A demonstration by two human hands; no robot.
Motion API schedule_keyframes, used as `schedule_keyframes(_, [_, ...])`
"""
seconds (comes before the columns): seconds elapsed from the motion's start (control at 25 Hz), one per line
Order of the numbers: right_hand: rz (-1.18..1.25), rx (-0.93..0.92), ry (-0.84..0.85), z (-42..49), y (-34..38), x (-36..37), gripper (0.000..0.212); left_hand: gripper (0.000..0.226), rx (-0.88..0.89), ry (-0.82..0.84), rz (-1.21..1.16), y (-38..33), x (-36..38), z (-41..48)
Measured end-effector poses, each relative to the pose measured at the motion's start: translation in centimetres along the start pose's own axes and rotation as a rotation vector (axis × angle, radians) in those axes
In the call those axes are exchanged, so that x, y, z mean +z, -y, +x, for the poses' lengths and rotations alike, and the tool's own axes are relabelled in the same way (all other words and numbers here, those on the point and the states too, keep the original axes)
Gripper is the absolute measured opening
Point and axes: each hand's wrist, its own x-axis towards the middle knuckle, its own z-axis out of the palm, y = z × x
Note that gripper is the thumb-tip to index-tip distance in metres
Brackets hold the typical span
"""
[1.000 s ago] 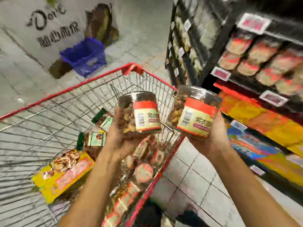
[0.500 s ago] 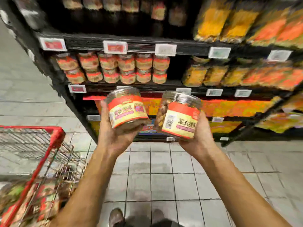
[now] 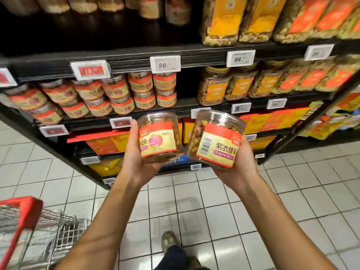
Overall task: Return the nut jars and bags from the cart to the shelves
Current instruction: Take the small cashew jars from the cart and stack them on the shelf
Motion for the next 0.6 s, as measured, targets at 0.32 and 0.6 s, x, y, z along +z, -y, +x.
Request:
schedule_keyframes(0.32, [0.028, 0.034, -0.059, 6.6, -0.8, -0.3, 0.056, 0.067, -0.056, -0.067, 0.045, -2.0, -2.1, 7.0])
schedule_keyframes(0.6, [-0.044, 0.121, -0.008, 12.0, -0.7, -1.9, 0.045, 0.087, -0.106, -0.106, 0.11, -0.2, -2.9, 11.1])
